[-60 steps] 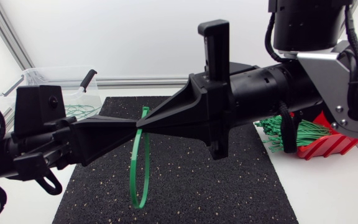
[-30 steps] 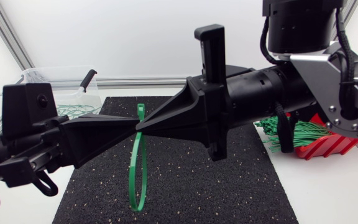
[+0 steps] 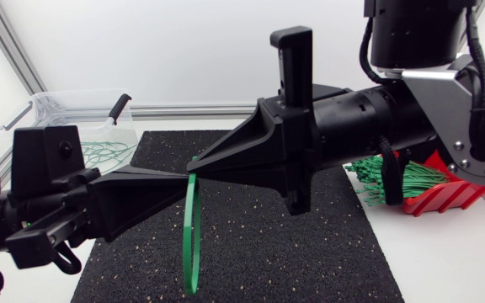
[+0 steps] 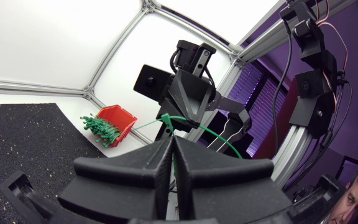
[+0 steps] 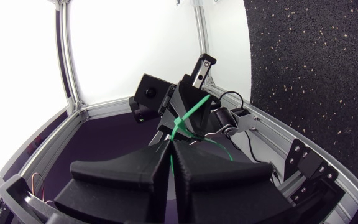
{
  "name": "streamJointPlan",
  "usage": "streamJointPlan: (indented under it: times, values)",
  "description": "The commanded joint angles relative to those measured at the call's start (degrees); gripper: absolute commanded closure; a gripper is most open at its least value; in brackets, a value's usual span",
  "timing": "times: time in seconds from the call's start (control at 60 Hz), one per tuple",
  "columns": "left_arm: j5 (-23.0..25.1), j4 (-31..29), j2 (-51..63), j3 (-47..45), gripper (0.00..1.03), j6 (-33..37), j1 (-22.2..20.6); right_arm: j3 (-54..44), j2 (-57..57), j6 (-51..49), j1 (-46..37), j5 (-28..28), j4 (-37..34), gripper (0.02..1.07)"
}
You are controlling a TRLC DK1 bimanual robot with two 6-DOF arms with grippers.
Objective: Take a green cable tie from the red box, thread the tail through the head to close it, then place it in the transparent bin on the left.
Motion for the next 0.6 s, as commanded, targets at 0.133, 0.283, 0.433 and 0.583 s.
streamJointPlan:
  times: [0.133,0.283,0.433,0.583]
  values:
    - [-0.5,0.7,-2.8,0.5,1.0,0.4,-2.2,-0.2,1.0,1.7,-1.0,1.2,-0.6,0.97]
    - [-1.5,0.6,-0.3,0.9,1.0,1.2,-2.2,-0.1,0.4,1.6,0.1,1.2,-0.7,0.83]
    - [-1.8,0.9,3.4,1.1,1.0,3.8,-0.2,-0.2,-0.4,1.5,0.3,1.2,-1.1,0.76]
    - [-1.8,1.0,6.2,1.7,1.0,5.4,2.9,-0.7,-1.1,1.5,0.1,1.2,-1.1,0.76]
